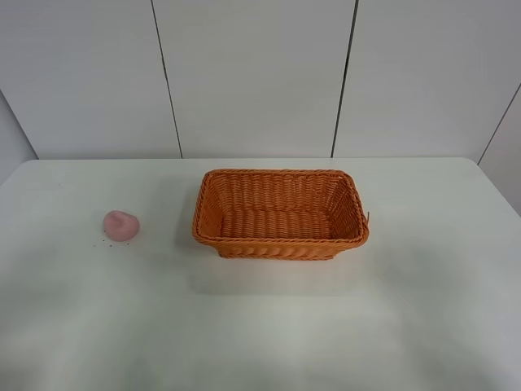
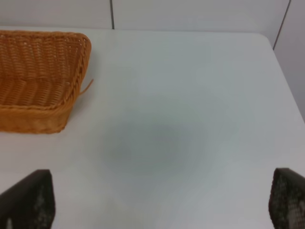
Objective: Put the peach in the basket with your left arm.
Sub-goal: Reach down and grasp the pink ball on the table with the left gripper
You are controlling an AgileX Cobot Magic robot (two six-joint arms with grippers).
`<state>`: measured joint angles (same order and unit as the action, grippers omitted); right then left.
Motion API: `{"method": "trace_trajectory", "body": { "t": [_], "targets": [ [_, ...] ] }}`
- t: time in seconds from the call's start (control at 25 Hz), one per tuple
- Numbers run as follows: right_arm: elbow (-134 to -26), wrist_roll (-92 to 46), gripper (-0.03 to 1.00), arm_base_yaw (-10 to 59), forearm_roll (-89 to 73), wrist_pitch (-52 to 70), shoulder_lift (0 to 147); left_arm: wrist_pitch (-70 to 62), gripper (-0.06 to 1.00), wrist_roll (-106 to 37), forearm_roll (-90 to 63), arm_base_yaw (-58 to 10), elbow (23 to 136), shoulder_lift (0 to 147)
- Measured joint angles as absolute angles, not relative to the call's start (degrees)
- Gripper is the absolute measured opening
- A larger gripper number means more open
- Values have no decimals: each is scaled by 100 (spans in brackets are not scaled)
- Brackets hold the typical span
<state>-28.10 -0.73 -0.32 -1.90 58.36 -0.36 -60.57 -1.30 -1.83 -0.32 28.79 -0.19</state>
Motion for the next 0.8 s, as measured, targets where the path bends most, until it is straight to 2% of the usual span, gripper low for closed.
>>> {"method": "trace_trajectory", "body": {
  "t": [0.44, 0.8],
  "targets": [
    [-2810, -73, 69, -32, -190, 5836, -36, -6045, 78, -85, -189, -32, 3103, 259],
    [-2810, -73, 69, -32, -190, 5836, -36, -5659, 76, -114, -296, -32, 4420, 3875]
  ]
}}
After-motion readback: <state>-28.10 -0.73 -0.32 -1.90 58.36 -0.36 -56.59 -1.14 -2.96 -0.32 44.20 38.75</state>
